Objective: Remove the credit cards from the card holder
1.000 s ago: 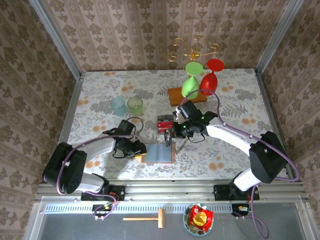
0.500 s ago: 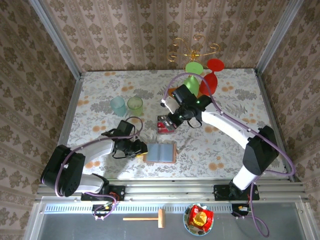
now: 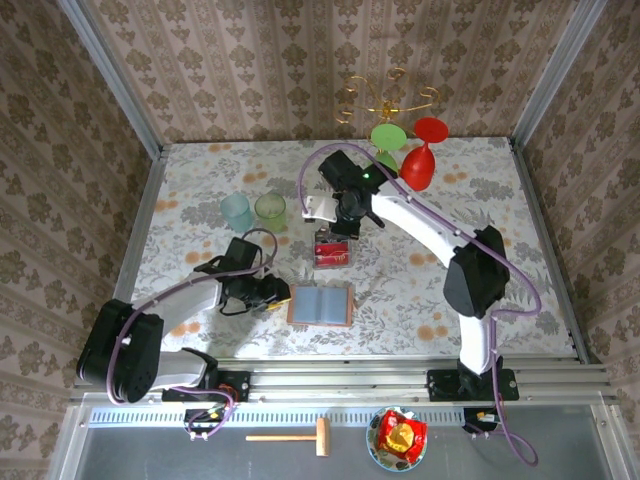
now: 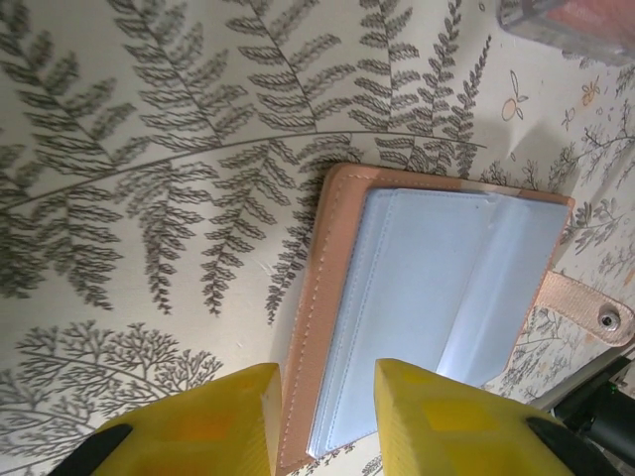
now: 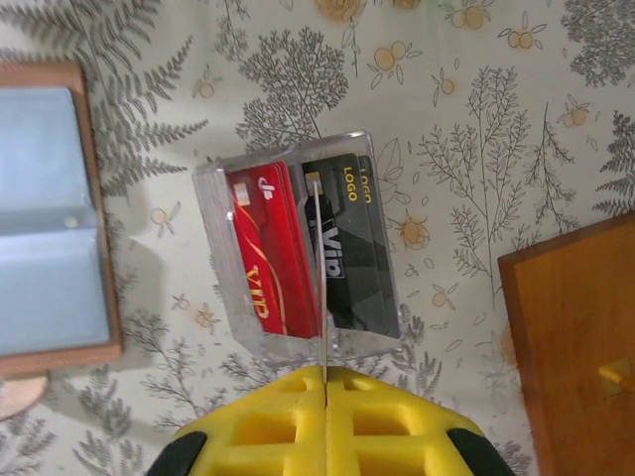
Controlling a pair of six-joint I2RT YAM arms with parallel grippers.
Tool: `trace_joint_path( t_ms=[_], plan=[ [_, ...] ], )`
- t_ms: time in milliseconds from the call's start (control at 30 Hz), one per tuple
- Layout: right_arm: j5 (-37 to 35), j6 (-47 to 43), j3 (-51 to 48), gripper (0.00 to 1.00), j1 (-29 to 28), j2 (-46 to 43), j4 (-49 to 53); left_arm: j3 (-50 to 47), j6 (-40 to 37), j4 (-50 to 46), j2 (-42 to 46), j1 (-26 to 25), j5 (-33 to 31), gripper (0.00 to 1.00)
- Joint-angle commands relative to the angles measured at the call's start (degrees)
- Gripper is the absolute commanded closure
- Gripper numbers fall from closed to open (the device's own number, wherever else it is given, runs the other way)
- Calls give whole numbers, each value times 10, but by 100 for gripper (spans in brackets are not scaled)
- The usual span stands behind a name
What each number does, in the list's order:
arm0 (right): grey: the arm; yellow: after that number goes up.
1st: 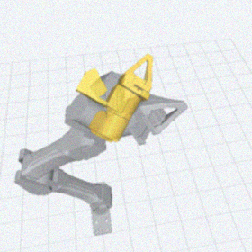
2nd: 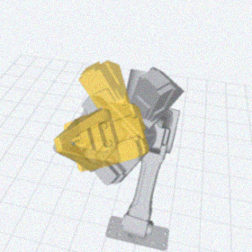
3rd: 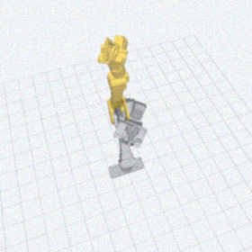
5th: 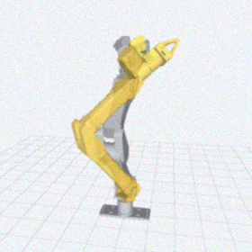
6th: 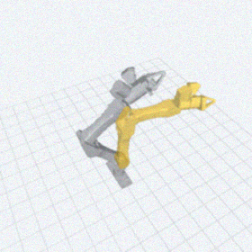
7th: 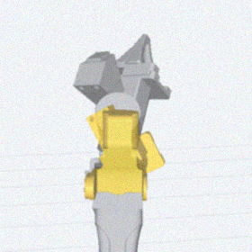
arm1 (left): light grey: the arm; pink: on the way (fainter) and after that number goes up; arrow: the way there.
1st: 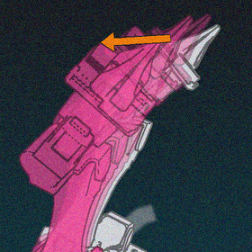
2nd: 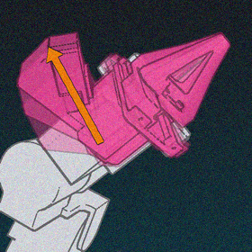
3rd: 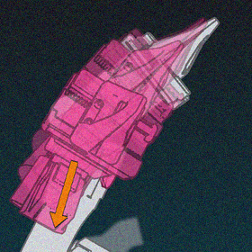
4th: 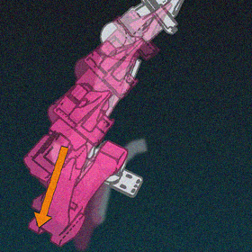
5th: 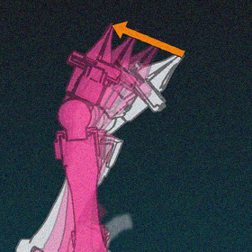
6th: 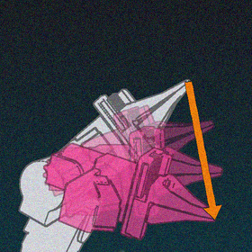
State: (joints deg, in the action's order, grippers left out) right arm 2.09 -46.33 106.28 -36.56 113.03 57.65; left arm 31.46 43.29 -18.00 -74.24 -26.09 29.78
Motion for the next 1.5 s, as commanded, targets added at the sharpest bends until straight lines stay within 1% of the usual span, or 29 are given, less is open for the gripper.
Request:
trace_joint_path(
  t_ms=[0,300,500,600,667,800,867,967,1067,1233,1300,1367,1433,1467],
  plan=[
    [-31,-67,54,100,3,43,75,8,-20,-23,14,17,0,69],
    [-13,-72,149,100,4,127,112,-1,-25,-26,15,31,5,69],
    [-14,-72,169,100,4,157,124,0,-29,-22,8,37,10,68],
    [-16,-70,169,98,4,163,119,-1,-29,-18,5,40,10,68],
    [-17,-68,169,93,4,165,115,-1,-29,-16,2,41,13,68],
    [-32,-58,170,76,4,163,101,3,-33,-16,-3,42,16,68],
    [-49,-47,167,73,4,154,86,5,-36,-17,-3,42,16,68],
    [-59,-34,153,72,3,125,63,11,-40,-19,-3,44,15,68],
    [-64,-17,114,71,-2,83,27,19,-45,-19,-3,46,10,68],
    [-44,29,-6,65,-11,-22,-57,48,-72,-33,-2,56,-11,65],
    [-43,56,-65,60,-15,-67,-95,60,-88,-45,0,64,-26,61],
    [-42,88,-124,54,-17,-121,-134,68,-103,-57,8,72,-48,57],
    [-42,122,-197,43,-17,-177,-174,70,-117,-60,16,85,-72,46],
    [-43,138,-226,39,-17,-201,-191,70,-122,-60,19,92,-78,43]
  ],
)
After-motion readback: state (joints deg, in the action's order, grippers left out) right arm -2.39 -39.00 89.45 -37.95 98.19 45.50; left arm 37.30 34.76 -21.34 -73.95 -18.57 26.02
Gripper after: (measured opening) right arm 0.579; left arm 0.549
